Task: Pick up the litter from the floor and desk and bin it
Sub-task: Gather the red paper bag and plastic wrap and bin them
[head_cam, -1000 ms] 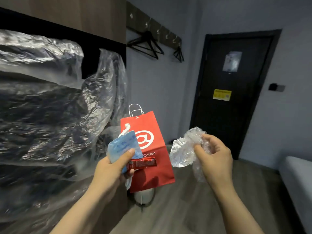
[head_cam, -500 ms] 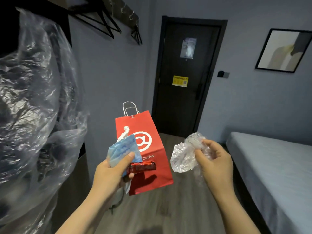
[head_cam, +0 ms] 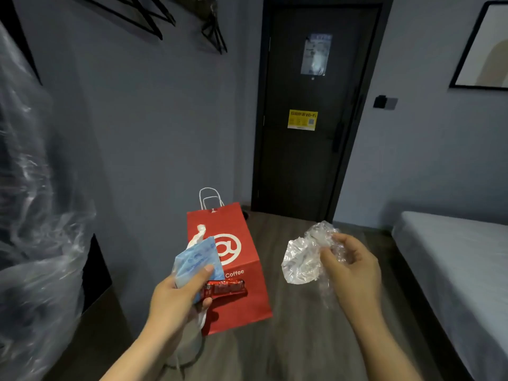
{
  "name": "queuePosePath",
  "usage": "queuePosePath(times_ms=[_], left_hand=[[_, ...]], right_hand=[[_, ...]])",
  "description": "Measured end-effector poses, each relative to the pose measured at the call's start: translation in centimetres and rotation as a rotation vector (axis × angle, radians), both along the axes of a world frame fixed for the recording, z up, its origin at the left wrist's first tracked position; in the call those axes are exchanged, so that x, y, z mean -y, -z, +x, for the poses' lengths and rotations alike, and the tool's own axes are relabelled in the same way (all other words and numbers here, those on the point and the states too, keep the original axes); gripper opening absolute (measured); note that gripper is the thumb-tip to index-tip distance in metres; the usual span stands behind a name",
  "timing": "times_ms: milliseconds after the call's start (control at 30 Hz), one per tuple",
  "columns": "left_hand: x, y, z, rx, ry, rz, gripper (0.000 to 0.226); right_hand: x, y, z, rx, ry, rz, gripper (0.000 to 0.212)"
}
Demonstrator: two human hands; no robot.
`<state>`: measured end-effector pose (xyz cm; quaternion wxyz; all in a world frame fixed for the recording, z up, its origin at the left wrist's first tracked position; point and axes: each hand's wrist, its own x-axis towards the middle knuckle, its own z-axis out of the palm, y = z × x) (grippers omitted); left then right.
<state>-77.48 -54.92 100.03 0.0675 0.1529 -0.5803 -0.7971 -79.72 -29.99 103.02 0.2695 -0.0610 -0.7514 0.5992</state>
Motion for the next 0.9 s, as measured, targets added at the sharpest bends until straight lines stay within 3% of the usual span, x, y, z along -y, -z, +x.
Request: queuePosePath(times_ms=[233,633,900], left_hand=[[2.1,3.2,-12.2,0.082,-0.077,-0.025,0.021],[9.0,6.0,-36.6,0.115,0.004,-0.003,0.027],[9.4,8.3,-48.6,0.207,0.009,-0.005,0.023]], right_hand=[[0.3,2.3,-11.5,0.066,-0.031,0.025,0.025],[7.6,4.5,-33.0,0.181,-0.043,0.100,0.025],[7.5,7.0,-45.2,0.237,-0.035,0.117,0.024]])
